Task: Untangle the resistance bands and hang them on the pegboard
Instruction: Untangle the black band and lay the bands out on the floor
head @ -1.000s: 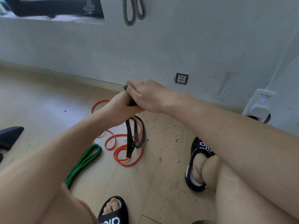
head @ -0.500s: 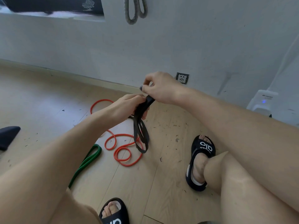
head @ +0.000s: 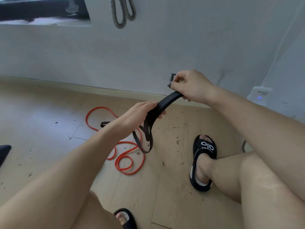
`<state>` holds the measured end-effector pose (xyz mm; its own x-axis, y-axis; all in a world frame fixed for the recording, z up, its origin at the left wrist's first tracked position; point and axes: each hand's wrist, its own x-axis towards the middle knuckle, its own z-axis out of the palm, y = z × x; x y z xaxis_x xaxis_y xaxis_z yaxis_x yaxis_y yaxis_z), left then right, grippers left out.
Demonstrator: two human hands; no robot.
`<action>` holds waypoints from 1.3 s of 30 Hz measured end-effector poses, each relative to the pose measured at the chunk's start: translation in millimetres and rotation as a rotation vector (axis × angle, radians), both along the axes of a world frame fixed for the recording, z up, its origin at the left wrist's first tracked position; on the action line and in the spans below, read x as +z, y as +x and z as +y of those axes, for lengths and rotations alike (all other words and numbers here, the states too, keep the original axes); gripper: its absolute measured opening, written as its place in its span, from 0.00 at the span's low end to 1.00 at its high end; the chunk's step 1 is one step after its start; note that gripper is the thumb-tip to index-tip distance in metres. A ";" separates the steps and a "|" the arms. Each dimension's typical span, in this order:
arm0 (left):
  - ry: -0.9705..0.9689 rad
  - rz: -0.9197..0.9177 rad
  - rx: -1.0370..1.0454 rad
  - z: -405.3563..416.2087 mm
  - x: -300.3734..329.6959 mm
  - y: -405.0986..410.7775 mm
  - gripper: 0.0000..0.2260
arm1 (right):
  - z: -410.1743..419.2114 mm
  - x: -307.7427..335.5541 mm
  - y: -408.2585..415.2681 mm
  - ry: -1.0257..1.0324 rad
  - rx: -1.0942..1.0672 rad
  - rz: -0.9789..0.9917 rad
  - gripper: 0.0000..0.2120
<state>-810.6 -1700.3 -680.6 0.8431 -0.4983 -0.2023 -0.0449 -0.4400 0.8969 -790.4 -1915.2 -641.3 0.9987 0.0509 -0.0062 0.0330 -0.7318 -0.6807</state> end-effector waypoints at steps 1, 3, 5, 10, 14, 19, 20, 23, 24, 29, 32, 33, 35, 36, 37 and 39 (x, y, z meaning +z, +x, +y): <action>-0.003 0.003 -0.016 -2.7 -0.2 0.2 0.20 | -2.9 -2.4 -0.2 -0.051 0.000 0.000 0.12; -0.012 0.019 -0.061 -9.2 -2.9 -0.1 0.18 | -6.4 -5.2 0.1 -0.105 -0.016 -0.031 0.10; -0.020 0.055 -0.078 -15.4 -4.6 -1.1 0.16 | -8.8 -4.6 0.0 -0.127 -0.030 -0.074 0.09; 0.019 0.018 -0.097 -25.2 -5.6 -1.3 0.15 | -20.4 -8.6 -6.5 -0.215 -0.017 -0.031 0.10; 0.024 -0.063 -0.075 -26.3 -3.2 -2.4 0.13 | -20.3 -17.6 -14.2 -0.279 0.016 0.056 0.15; 0.017 -0.080 -0.057 -25.6 -1.9 -7.6 0.12 | 3.5 -12.9 -21.6 -0.240 0.077 -0.002 0.21; 0.007 -0.078 -0.056 -26.5 -1.3 -10.1 0.12 | 10.6 -10.5 -25.0 -0.195 0.106 -0.007 0.22; -0.039 -0.067 -0.038 -29.4 0.0 -16.3 0.15 | 28.4 -9.3 -33.6 -0.127 0.232 0.063 0.24; -0.046 -0.067 -0.030 -28.9 0.9 -18.1 0.16 | 32.1 -9.7 -34.8 -0.117 0.244 0.083 0.24; -0.023 -0.091 -0.017 -13.6 6.9 -23.1 0.18 | 35.1 -11.6 -28.4 -0.087 0.198 0.003 0.21; 0.012 -0.111 -0.013 -6.1 9.1 -25.5 0.21 | 34.8 -5.0 -24.8 -0.036 0.150 -0.089 0.15; 0.021 -0.117 -0.025 -4.1 8.6 -25.8 0.20 | 30.7 -2.6 -22.6 -0.001 0.119 -0.114 0.14; 0.056 -0.118 -0.036 -0.1 7.7 -26.8 0.18 | 17.2 1.5 -18.4 0.043 0.059 -0.161 0.13; 0.073 -0.114 -0.030 1.7 6.7 -26.7 0.18 | 9.6 2.5 -16.8 0.061 0.038 -0.173 0.13; 0.087 -0.116 -0.021 2.5 5.6 -26.0 0.18 | 2.6 2.5 -15.6 0.075 0.022 -0.177 0.12; 0.102 -0.135 -0.011 0.6 5.2 -24.1 0.18 | -6.6 0.4 -13.0 0.078 -0.006 -0.181 0.12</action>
<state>-834.7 -1699.6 -675.4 0.8605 -0.4904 -0.1381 -0.1670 -0.5275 0.8330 -803.4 -1921.9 -640.9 0.9834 0.0377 0.1775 0.1558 -0.6774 -0.7190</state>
